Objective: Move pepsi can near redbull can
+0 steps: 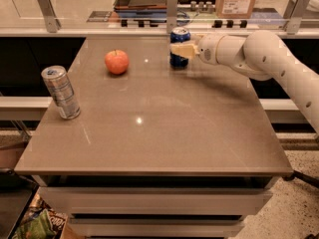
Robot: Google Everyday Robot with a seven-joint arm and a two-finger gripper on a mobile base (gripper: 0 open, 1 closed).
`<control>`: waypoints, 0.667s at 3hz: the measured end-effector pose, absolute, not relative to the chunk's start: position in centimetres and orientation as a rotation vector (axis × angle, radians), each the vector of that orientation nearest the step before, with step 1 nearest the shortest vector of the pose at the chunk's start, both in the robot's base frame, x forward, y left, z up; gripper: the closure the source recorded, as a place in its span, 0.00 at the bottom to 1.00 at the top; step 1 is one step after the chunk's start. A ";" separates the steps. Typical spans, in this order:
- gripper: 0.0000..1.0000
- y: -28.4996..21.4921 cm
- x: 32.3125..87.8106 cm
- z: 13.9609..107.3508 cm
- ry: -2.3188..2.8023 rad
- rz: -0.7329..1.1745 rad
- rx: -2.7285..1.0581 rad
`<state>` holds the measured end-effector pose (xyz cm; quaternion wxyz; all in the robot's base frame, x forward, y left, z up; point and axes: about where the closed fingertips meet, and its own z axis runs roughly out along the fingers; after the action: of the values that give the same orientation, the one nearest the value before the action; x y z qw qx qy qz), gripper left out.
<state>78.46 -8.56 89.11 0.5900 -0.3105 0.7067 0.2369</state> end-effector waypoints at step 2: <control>1.00 -7.0 76.2 90.6 1.607 0.574 -0.738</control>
Offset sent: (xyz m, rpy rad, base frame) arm -0.0404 0.0207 0.0252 0.0252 -0.0465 0.0444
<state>76.21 -7.01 90.60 0.5981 -0.3179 0.6928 0.2474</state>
